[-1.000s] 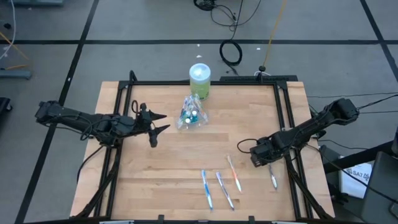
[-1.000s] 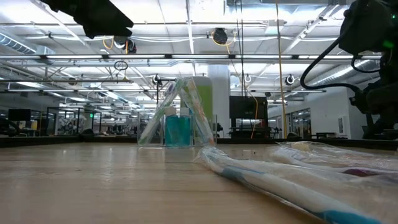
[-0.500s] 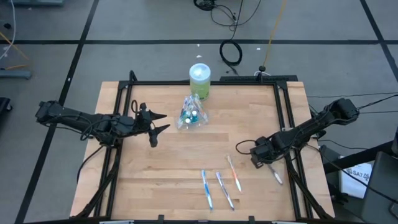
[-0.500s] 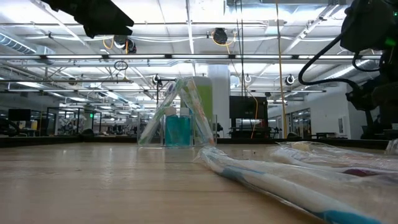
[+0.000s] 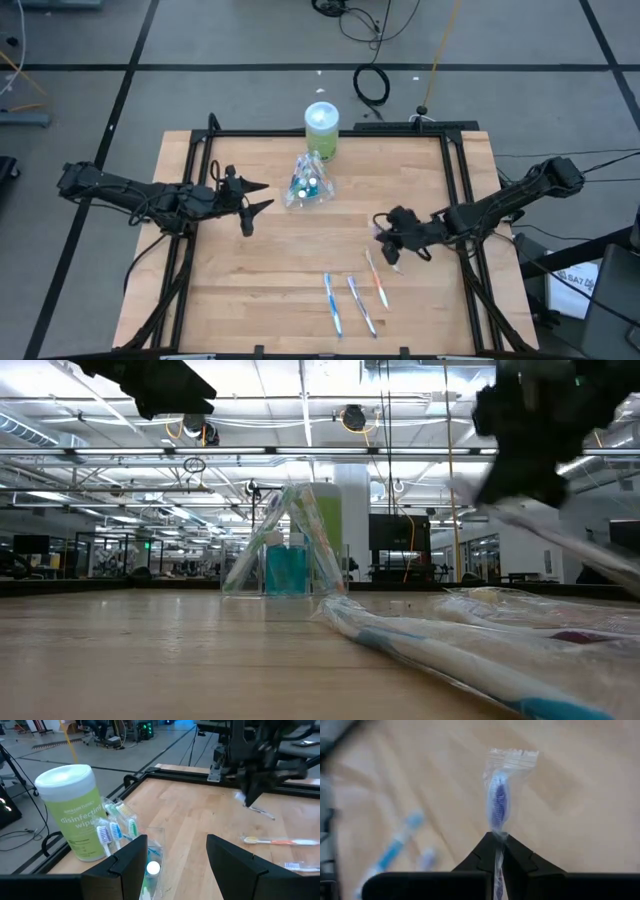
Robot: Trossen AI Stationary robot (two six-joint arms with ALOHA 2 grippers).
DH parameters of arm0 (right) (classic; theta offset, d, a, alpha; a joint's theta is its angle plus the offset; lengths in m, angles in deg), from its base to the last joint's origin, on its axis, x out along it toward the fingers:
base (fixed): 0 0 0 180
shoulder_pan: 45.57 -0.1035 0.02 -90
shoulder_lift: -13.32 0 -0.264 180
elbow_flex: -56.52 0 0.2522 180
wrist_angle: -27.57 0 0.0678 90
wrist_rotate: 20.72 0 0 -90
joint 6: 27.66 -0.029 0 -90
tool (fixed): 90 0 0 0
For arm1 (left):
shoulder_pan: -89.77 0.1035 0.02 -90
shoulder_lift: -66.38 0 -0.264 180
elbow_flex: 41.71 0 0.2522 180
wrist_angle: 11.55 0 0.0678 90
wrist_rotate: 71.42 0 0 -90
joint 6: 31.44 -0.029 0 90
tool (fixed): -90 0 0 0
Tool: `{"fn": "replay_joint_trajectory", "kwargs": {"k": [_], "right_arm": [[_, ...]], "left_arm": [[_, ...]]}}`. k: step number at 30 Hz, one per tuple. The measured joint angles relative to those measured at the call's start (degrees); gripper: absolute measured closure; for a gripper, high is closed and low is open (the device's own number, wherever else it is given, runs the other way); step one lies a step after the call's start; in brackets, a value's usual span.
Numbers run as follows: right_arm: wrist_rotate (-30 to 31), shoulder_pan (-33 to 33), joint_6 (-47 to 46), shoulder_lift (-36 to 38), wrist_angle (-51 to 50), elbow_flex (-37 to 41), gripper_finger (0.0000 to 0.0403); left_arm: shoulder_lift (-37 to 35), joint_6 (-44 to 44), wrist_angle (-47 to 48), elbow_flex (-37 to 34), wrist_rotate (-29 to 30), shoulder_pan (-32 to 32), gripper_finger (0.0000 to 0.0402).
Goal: Pick & Place toothbrushing station
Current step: Put the right purple toothbrush into the transparent organizer
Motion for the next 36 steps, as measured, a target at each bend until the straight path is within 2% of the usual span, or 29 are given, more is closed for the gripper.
{"fn": "replay_joint_trajectory", "kwargs": {"k": [4,9,12,16,19,26,31,36], "right_arm": [[5.3,0.4,19.8,1.5,17.5,-0.1,0.0397],[4.9,2.1,43.2,-1.0,38.5,0.0,0.0397],[4.7,3.8,50.8,-3.9,46.4,0.0,0.0397],[-0.5,7.2,52.4,-8.5,54.0,0.0,0.0397],[-5.5,9.4,50.7,-10.3,58.2,0.0,0.0398],[-7.8,12.1,47.8,-13.8,59.6,-0.4,0.0398],[-10.5,12.4,47.8,-17.6,60.0,-4.0,0.0398],[-10.3,12.4,48.4,-20.9,59.7,-7.0,0.0397]], "left_arm": [[0.0,3.1,-1.7,0.0,0.0,0.0,0.019],[0.5,3.4,-5.2,0.0,-1.9,0.0,0.019],[1.8,1.6,-7.2,0.0,-4.5,0.0,0.019],[5.4,0.1,-11.6,0.0,-9.6,0.0,0.019],[9.4,-1.9,-15.4,0.0,-10.6,0.0,0.019],[17.8,-4.9,-26.9,0.0,-10.6,0.0,0.019],[22.2,-7.3,-32.8,0.0,-10.7,0.3,0.019],[24.5,-4.1,-33.5,0.0,-15.6,1.5,0.019]]}}
